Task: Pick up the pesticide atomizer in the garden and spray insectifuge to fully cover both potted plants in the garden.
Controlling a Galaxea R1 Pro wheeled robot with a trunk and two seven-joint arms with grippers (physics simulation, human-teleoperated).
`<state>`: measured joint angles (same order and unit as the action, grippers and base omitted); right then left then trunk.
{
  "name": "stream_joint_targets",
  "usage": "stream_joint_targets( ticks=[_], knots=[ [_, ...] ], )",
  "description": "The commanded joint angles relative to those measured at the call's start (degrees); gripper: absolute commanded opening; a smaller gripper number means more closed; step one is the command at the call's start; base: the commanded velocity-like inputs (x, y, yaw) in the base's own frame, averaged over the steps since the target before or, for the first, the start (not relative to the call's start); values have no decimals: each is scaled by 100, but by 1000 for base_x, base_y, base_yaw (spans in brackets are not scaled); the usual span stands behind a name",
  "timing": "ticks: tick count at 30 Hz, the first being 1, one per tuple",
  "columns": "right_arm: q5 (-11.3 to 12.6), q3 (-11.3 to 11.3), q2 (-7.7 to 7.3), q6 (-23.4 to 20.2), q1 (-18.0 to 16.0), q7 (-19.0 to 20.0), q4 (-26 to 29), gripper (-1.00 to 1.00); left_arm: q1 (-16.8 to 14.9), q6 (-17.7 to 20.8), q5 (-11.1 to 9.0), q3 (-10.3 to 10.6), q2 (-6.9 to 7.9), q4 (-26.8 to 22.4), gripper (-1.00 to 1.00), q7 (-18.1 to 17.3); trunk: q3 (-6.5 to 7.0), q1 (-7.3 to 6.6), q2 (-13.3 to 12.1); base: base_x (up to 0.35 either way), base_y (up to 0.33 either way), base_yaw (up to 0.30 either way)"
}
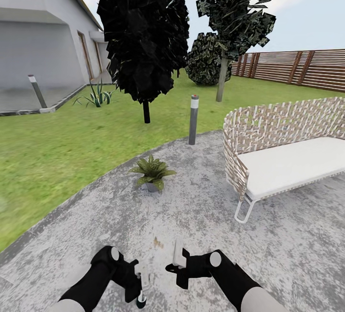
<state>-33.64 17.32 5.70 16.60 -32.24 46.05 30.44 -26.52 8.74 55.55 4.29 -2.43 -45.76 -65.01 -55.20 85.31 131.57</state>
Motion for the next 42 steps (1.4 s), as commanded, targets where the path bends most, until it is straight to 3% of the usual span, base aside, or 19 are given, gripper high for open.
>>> stream_joint_targets(
  ticks=[1,9,14,17,23,42],
  knots=[
    [-55,-3,1,34,-2,0,10,-100,-2,58,9,2,-15,-6,-100,-10,-5,-1,2,0,0,0],
    [-46,-3,50,36,-2,9,14,-100,-2,50,-35,-24,-73,67,-100,394,-5,-1,2,0,0,0],
    [-46,-8,74,36,-2,9,15,-100,5,-25,-13,-21,-197,160,-100,570,-5,-1,2,0,0,0],
    [-46,-7,79,36,-2,9,15,-100,1,-38,-39,-17,-213,258,-100,586,-5,-1,2,0,0,0],
    [-46,-8,80,36,-2,9,15,-100,-2,-471,-69,-33,-289,282,-100,593,-5,-1,2,0,0,0],
    [-47,-8,80,36,-2,9,15,-100,-2,-487,-83,-20,-505,272,-100,611,-5,-1,2,0,0,0]
  ],
)
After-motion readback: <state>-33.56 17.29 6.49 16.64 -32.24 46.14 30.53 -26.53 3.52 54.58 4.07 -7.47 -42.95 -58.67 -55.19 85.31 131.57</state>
